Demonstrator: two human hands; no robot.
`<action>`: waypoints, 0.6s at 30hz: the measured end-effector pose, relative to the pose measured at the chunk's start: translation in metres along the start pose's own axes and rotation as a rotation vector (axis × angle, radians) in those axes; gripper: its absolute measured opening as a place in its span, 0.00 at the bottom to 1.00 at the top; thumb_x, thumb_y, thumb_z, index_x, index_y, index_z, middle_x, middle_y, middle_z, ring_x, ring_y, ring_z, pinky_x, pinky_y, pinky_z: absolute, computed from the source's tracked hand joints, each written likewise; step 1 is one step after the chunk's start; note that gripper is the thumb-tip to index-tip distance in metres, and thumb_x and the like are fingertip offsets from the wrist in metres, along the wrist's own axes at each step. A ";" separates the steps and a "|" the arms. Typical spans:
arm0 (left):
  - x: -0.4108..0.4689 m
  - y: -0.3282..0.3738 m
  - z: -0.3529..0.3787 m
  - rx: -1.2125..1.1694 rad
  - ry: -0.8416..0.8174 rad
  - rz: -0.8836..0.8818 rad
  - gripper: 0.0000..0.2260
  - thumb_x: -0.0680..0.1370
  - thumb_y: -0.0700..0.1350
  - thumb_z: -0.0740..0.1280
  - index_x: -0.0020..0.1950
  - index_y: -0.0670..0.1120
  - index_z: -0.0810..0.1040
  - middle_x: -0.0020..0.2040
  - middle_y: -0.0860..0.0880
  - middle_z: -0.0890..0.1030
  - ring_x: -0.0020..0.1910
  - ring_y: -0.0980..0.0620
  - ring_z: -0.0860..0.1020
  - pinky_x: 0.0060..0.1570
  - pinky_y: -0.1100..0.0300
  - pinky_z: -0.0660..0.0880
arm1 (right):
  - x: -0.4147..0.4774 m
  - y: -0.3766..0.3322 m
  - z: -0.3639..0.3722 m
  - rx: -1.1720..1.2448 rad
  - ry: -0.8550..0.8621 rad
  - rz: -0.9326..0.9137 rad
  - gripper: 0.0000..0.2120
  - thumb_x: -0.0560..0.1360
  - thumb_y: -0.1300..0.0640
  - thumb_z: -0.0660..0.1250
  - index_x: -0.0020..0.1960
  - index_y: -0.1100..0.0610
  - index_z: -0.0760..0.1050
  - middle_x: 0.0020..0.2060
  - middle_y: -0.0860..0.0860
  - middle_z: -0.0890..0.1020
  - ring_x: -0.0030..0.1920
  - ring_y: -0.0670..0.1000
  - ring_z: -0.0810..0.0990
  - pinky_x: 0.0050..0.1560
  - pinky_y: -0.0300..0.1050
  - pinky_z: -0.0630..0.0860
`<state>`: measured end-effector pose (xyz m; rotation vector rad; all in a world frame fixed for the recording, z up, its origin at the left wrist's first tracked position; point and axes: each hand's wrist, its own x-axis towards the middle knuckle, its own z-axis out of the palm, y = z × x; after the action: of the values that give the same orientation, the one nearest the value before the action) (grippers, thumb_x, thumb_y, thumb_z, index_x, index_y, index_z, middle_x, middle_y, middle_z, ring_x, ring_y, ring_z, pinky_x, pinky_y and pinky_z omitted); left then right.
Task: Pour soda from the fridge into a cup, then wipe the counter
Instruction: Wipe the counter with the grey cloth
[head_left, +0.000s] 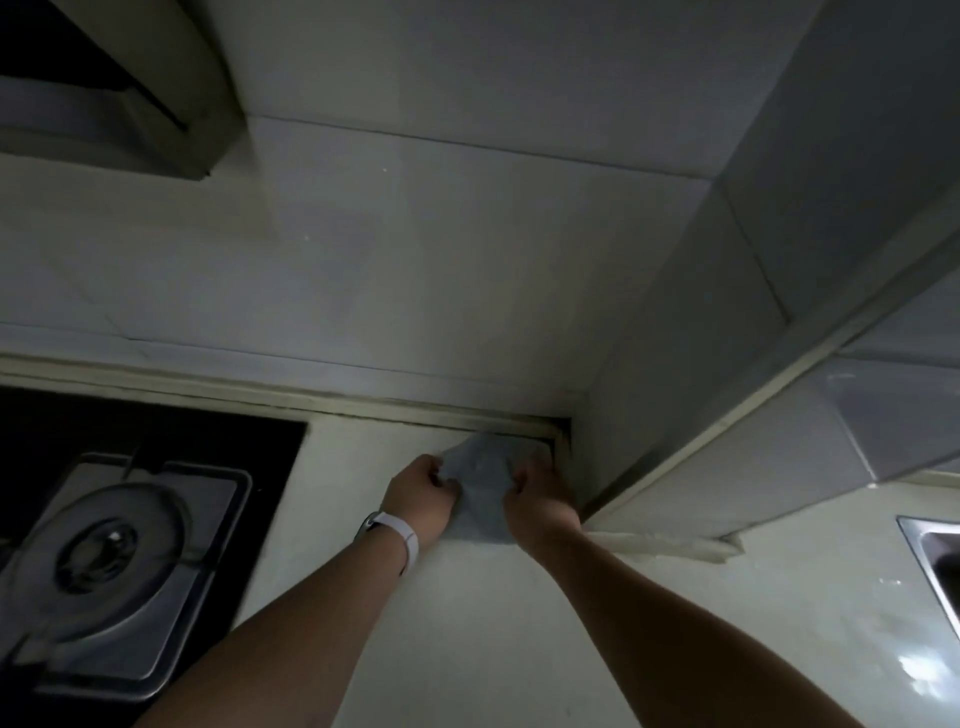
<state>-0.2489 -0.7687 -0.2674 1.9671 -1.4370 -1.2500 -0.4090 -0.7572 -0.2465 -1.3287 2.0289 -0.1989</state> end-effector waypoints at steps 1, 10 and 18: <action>0.003 -0.002 0.002 -0.006 -0.015 -0.010 0.13 0.77 0.47 0.65 0.61 0.50 0.77 0.49 0.50 0.82 0.41 0.54 0.76 0.36 0.65 0.70 | 0.004 0.001 0.002 -0.029 -0.006 -0.002 0.11 0.78 0.57 0.59 0.59 0.53 0.74 0.57 0.54 0.79 0.56 0.56 0.79 0.55 0.46 0.75; 0.003 -0.032 0.007 0.670 -0.116 0.621 0.26 0.79 0.51 0.62 0.76 0.45 0.67 0.74 0.41 0.70 0.71 0.41 0.71 0.69 0.51 0.69 | -0.001 0.015 0.029 -0.386 0.021 -0.295 0.29 0.79 0.53 0.58 0.77 0.51 0.51 0.76 0.54 0.50 0.75 0.56 0.55 0.74 0.51 0.61; 0.018 -0.048 0.022 0.909 -0.172 0.581 0.33 0.80 0.60 0.53 0.81 0.48 0.51 0.82 0.44 0.51 0.81 0.46 0.50 0.77 0.48 0.45 | 0.014 0.031 0.048 -0.555 -0.064 -0.336 0.34 0.79 0.42 0.55 0.79 0.50 0.44 0.79 0.52 0.43 0.78 0.56 0.45 0.76 0.55 0.47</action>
<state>-0.2395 -0.7619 -0.3222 1.6554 -2.7404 -0.5268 -0.4055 -0.7432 -0.3034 -1.9876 1.8615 0.2784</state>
